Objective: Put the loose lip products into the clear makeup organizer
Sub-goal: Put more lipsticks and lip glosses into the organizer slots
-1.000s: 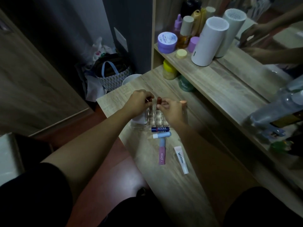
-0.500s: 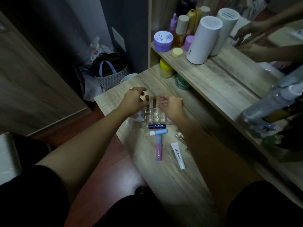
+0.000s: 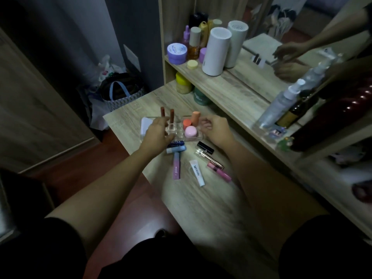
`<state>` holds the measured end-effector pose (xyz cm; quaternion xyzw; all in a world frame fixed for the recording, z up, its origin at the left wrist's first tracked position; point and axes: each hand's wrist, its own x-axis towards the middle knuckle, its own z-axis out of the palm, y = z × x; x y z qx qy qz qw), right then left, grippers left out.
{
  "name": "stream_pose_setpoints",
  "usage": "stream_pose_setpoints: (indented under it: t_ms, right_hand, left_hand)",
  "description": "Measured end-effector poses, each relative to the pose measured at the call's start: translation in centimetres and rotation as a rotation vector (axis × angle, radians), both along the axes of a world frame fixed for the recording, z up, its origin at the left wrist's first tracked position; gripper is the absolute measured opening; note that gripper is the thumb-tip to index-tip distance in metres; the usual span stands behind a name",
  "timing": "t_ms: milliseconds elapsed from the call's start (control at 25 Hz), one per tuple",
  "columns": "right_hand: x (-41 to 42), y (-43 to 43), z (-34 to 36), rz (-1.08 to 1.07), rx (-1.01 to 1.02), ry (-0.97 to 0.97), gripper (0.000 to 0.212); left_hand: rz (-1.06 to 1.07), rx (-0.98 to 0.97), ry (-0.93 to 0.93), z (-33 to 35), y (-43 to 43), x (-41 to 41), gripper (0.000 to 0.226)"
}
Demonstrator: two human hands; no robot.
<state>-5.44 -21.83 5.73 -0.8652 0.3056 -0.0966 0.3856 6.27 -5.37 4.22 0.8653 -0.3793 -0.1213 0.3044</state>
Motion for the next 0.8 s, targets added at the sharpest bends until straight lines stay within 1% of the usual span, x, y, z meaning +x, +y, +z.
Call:
stream_pose_setpoints:
  t_ms: [80, 200, 280, 400, 480, 560, 720, 800]
  right_hand:
    - [-2.2, 0.0, -0.8, -0.001, -0.023, 0.077, 0.023]
    - [-5.1, -0.3, -2.6, -0.021, 0.019, 0.212, 0.021]
    - [-6.4, -0.6, -3.8, -0.036, 0.034, 0.290, 0.022]
    - [-6.9, -1.1, -5.6, -0.013, 0.040, 0.383, 0.020]
    - [-6.6, -1.2, -6.3, 0.024, 0.026, 0.398, 0.020]
    - [-6.2, -1.2, -6.9, 0.026, 0.037, 0.390, 0.020]
    - [-5.7, -1.0, -8.1, 0.018, 0.050, 0.413, 0.023]
    - [-5.6, -1.1, -8.3, 0.024, 0.024, 0.411, 0.019]
  left_hand:
    - [-0.019, 0.017, -0.001, -1.0, 0.6, -2.1, 0.047]
    - [-0.044, 0.115, 0.018, -2.9, 1.5, -4.7, 0.036]
    - [-0.045, 0.180, 0.034, -4.2, 1.8, -5.9, 0.035]
    - [-0.014, 0.283, 0.089, -6.1, 1.9, -7.2, 0.040]
    - [0.038, 0.269, 0.126, -6.9, 1.9, -7.6, 0.037]
    - [0.045, 0.284, 0.073, -7.5, 1.6, -8.0, 0.034]
    - [0.072, 0.310, 0.077, -8.2, 0.8, -7.9, 0.036]
    - [0.090, 0.299, 0.082, -8.5, 0.7, -7.6, 0.036]
